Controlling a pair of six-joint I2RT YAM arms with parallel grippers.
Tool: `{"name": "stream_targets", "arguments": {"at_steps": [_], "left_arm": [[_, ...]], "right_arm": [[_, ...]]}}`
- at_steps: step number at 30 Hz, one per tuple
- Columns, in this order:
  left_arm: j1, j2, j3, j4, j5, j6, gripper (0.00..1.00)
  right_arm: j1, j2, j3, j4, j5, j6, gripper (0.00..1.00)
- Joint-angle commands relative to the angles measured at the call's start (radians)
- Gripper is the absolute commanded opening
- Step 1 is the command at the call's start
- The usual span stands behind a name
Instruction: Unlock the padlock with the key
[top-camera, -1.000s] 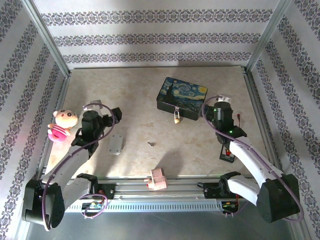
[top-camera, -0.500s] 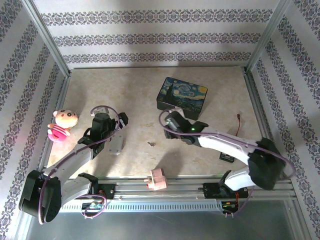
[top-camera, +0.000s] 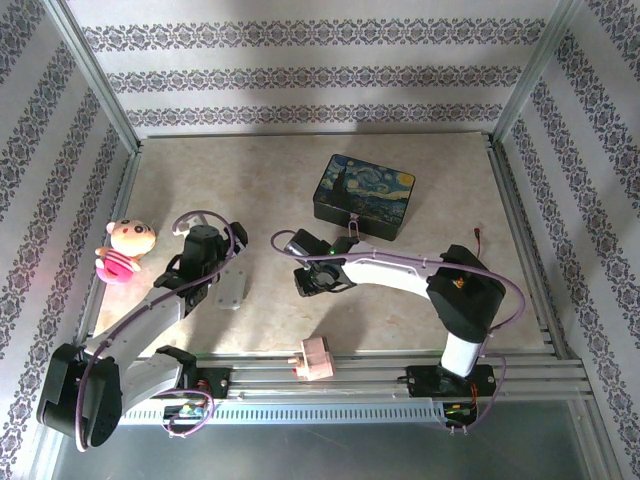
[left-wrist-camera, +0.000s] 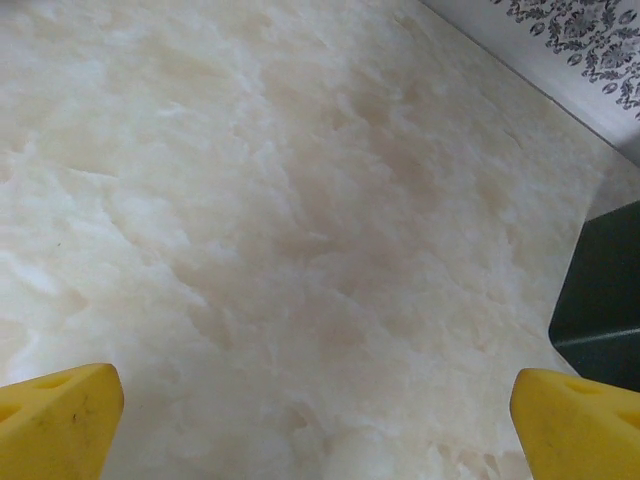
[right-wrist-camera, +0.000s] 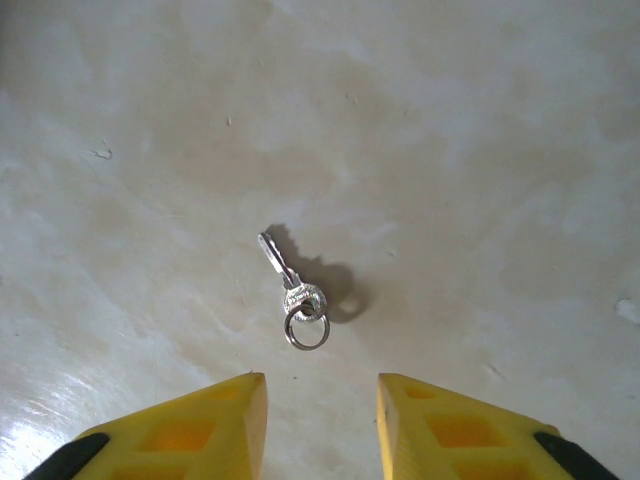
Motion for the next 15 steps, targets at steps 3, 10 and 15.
{"name": "stream_targets", "arguments": {"at_steps": [3, 10, 15], "left_arm": [[-0.004, -0.024, -0.027, 0.002, -0.048, -0.054, 0.99], [-0.003, -0.010, -0.013, -0.014, -0.049, -0.042, 0.99], [-0.003, -0.010, -0.021, -0.015, -0.050, -0.053, 0.99]], "right_arm": [[0.009, 0.072, 0.063, -0.033, -0.056, 0.063, 0.31], [0.007, 0.139, 0.102, -0.033, -0.071, 0.068, 0.28], [0.008, 0.163, 0.103, -0.040, -0.062, 0.067, 0.27]]}}
